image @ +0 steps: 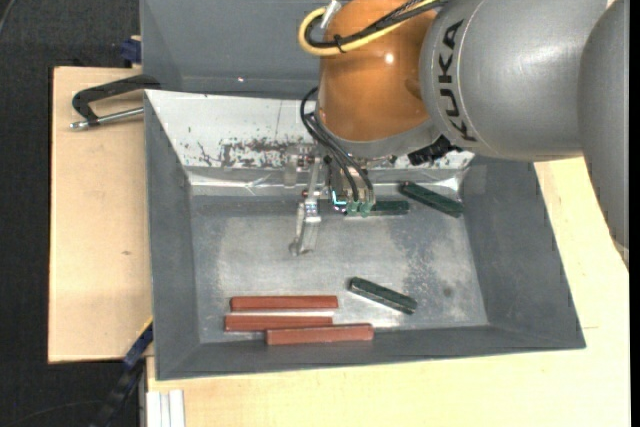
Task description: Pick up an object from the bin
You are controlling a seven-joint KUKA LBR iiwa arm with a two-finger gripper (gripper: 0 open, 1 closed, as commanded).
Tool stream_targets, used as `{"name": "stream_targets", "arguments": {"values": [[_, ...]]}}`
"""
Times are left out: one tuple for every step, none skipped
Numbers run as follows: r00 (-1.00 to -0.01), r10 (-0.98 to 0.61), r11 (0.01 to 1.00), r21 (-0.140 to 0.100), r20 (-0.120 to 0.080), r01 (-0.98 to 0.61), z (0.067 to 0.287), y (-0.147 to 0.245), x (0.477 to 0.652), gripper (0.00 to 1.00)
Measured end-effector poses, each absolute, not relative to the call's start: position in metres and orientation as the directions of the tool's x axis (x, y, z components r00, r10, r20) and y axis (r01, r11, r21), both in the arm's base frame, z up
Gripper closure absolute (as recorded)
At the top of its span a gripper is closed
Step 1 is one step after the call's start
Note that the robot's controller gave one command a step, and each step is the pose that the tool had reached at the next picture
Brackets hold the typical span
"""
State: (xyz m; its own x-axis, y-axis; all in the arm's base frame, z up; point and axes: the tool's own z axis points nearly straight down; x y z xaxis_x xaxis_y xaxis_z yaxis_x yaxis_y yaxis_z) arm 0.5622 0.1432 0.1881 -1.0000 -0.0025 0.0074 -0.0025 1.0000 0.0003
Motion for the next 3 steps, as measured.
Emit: {"name": "stream_targets", "arguments": {"values": [[-0.999,-0.050,0.999,-0.002,0.010,-0.050,0.102,0.101,0.507,0.00],[-0.997,-0.072,0.997,0.002,-0.014,-0.072,0.071,0.069,0.495,0.00],[-0.973,-0.231,0.973,0.001,-0.007,-0.231,0.071,0.090,0.511,0.00]]}}
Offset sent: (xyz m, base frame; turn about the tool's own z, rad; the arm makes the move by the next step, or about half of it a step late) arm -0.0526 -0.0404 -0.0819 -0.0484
